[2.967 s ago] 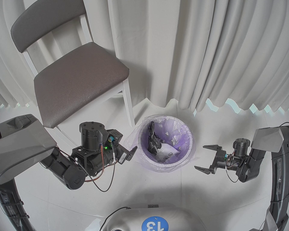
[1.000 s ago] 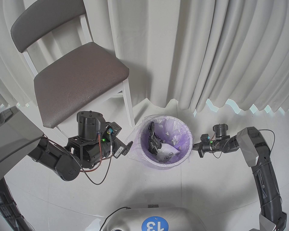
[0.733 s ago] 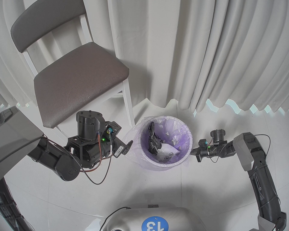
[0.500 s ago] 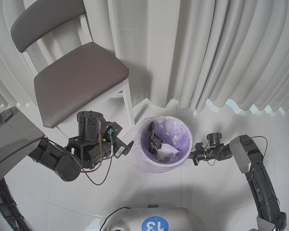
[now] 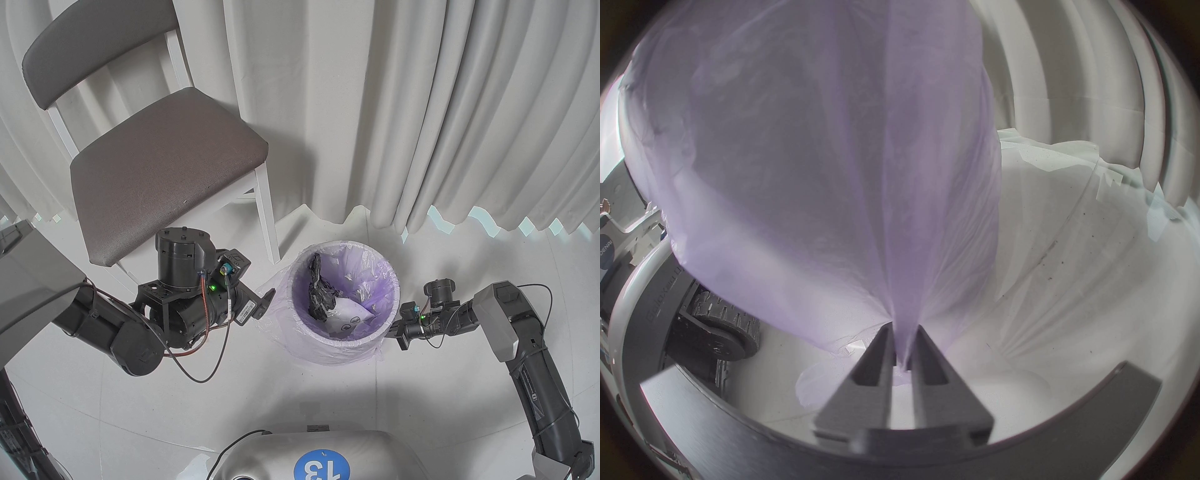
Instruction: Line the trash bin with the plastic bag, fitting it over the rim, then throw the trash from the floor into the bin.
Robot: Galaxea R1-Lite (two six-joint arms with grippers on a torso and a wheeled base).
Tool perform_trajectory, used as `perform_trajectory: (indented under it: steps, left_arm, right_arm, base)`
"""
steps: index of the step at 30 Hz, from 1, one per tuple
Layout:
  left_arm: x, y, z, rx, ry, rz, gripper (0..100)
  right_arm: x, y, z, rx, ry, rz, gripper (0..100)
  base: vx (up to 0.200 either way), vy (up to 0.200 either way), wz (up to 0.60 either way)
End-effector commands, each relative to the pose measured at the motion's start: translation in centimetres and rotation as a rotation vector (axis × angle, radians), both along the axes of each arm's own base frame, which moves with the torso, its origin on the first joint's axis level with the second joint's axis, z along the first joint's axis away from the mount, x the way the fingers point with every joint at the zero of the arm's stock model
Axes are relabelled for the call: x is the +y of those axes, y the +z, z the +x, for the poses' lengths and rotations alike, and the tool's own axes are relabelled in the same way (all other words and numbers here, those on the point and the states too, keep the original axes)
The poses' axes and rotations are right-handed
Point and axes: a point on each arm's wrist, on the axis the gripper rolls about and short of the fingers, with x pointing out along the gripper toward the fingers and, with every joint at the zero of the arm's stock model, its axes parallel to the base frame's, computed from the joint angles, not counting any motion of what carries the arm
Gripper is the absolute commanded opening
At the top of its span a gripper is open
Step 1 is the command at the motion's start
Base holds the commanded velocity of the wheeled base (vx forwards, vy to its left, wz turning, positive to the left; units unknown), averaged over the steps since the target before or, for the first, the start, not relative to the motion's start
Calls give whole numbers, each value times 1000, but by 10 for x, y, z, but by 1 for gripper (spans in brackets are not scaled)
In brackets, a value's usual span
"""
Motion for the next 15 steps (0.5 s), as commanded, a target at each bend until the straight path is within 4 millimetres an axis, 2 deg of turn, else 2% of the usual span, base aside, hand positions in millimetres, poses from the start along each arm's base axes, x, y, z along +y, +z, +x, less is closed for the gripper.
perform_trajectory:
  steps: [1, 4, 10, 15]
  left_arm:
    - [-1, 0, 2, -4, -1, -2, 100]
    - [-3, 2, 2, -8, -4, -5, 100]
    - [-6, 6, 0, -23, -14, -12, 100]
    - [-9, 12, 2, -46, -20, -24, 100]
  right_arm:
    - [1, 2, 1, -13, 7, 2, 100]
    - [-6, 8, 1, -41, 39, 41, 100]
    - [-22, 40, -9, -51, 38, 60, 100]
    - [-25, 51, -13, -96, 39, 57, 100]
  base:
    - [0, 0, 0]
    - [0, 0, 0]
    - [0, 0, 0]
    - [0, 0, 0]
